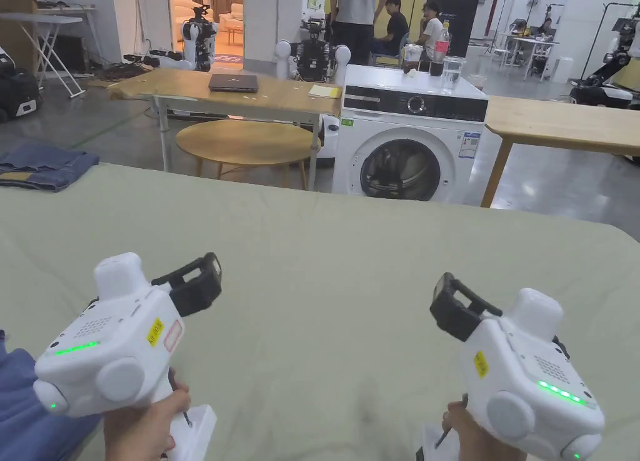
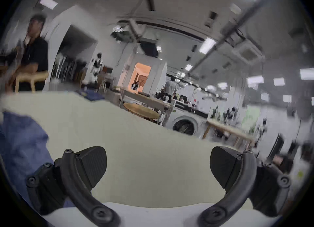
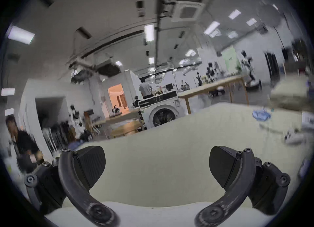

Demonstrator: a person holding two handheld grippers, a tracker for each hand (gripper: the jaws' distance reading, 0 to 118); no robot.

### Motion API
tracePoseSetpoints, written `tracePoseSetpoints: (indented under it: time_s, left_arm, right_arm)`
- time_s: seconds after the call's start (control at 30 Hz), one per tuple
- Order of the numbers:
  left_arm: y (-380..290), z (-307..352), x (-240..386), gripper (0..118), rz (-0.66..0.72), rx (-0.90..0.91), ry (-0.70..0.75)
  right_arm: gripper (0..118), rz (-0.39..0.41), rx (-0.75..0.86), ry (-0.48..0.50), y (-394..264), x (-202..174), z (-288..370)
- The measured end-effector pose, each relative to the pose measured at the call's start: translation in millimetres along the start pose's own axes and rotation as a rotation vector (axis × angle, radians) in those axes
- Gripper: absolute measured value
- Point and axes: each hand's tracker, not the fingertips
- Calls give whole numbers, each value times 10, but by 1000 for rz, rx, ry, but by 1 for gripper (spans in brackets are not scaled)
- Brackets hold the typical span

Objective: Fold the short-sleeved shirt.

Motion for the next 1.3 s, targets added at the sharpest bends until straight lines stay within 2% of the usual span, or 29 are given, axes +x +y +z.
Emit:
tracePoseSetpoints:
  time_s: [0.03, 0.07, 0.13, 0.17, 0.2, 0.3, 0.37, 0.43, 0.5, 0.57, 0.63, 0.73, 0.83, 0.9, 0.97, 1.0, 1.07, 1.13, 1.17, 1.3]
  left_arm:
    - [12, 11, 18, 118, -18, 12, 21]
    - [24, 20, 78, 118, -99, 20, 45]
    - [8, -17, 265, 118, -436, -10, 87]
    - [-19, -35, 382, 118, -646, -29, 104]
    - [-87, -49, 493, 118, -870, -27, 126]
    - [-353, -84, 674, 118, -1425, 22, 171]
    - [-489, -82, 671, 118, -1652, 61, 157]
    - [-548, -69, 675, 118, -1766, 72, 126]
    - [-565, -42, 648, 118, -1797, 88, 107]
    - [-557, -35, 646, 118, -1771, 86, 107]
    - [-496, -23, 659, 118, -1651, 48, 98]
    - [-334, -32, 636, 118, -1291, -11, 88]
    - [-171, -31, 524, 118, -904, -34, 86]
    - [-101, 13, 418, 118, -656, -4, 61]
    - [-59, 43, 342, 118, -490, 31, 50]
    - [-42, 55, 305, 118, -424, 46, 35]
    - [-37, 69, 292, 118, -364, 59, 27]
    - [-35, 66, 293, 118, -386, 52, 42]
    - [-47, 57, 311, 118, -401, 48, 38]
    - [-69, 68, 356, 118, -462, 37, 8]
  right_arm:
    - [118, -5, 1, -16, 23, -1, -8]
    - [118, 23, 4, -22, 43, -25, -20]
    - [118, 215, 15, -19, 57, -135, -38]
    - [118, 391, 33, -14, 28, -249, -44]
    - [118, 602, 64, -3, -24, -363, -38]
    - [118, 1170, 134, 45, -288, -598, -25]
    - [118, 1434, 177, 45, -455, -652, -26]
    - [118, 1636, 235, 63, -586, -627, 0]
    - [118, 1843, 320, 41, -737, -593, 29]
    - [118, 1920, 368, 33, -802, -531, 33]
    - [118, 1847, 322, 46, -800, -545, 55]
    - [118, 1551, 187, 13, -639, -595, 43]
    - [118, 1123, 44, -8, -408, -585, -9]
    - [118, 796, -25, -3, -262, -484, -22]
    - [118, 556, -51, -6, -188, -386, -10]
    - [118, 470, -51, -28, -173, -335, -14]
    - [118, 365, -57, -57, -162, -287, -4]
    - [118, 315, -45, -59, -174, -217, 35]
    - [118, 313, -28, -64, -196, -199, 60]
    - [118, 400, -23, -39, -230, -268, 76]
